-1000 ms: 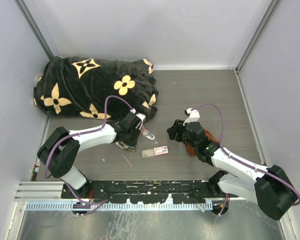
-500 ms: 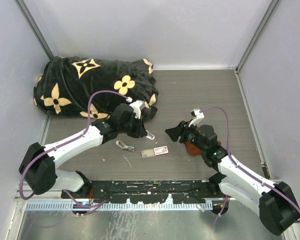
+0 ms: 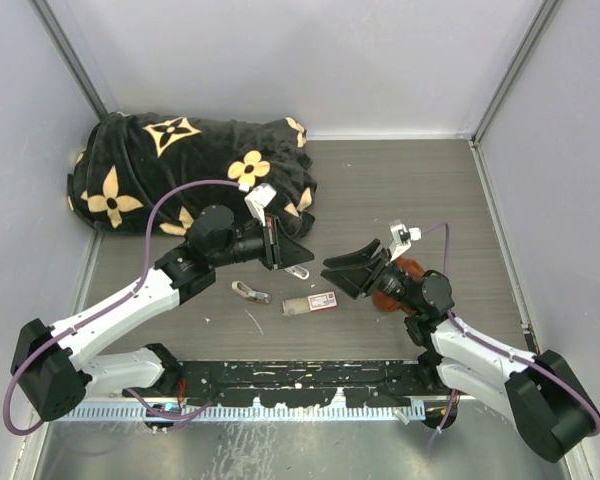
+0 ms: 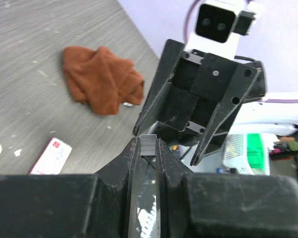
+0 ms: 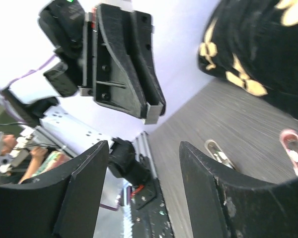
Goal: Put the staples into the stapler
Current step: Pick up the staple from the center of the board.
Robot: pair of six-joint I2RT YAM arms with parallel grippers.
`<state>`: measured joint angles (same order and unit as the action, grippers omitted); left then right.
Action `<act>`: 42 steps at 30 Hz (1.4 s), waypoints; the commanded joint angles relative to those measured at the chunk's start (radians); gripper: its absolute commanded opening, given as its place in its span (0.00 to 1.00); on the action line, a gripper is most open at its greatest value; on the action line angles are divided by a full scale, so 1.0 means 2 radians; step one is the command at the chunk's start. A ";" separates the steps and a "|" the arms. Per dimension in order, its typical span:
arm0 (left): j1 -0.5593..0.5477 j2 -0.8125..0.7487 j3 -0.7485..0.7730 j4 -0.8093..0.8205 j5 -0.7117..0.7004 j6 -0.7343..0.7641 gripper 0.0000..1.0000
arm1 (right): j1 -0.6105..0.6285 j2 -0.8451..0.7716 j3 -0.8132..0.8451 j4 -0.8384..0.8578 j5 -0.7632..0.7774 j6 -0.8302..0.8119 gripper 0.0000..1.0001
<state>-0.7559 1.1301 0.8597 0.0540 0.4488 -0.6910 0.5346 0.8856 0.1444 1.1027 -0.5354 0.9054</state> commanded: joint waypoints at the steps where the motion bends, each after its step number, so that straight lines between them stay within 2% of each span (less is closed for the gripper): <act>1: 0.003 -0.012 -0.010 0.117 0.074 -0.054 0.12 | 0.000 0.034 0.013 0.189 -0.035 0.087 0.65; 8: 0.003 -0.014 -0.026 0.166 0.101 -0.075 0.13 | 0.010 0.064 0.025 0.229 -0.043 0.108 0.64; 26: 0.003 -0.014 -0.028 0.183 0.121 -0.085 0.12 | 0.026 0.077 0.044 0.178 -0.024 0.093 0.45; 42: 0.002 -0.011 -0.027 0.188 0.130 -0.091 0.11 | 0.028 0.092 0.056 0.196 -0.029 0.100 0.44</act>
<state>-0.7532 1.1275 0.8036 0.3614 0.6830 -0.8581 0.5838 1.0672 0.2131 1.4239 -0.5961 1.1057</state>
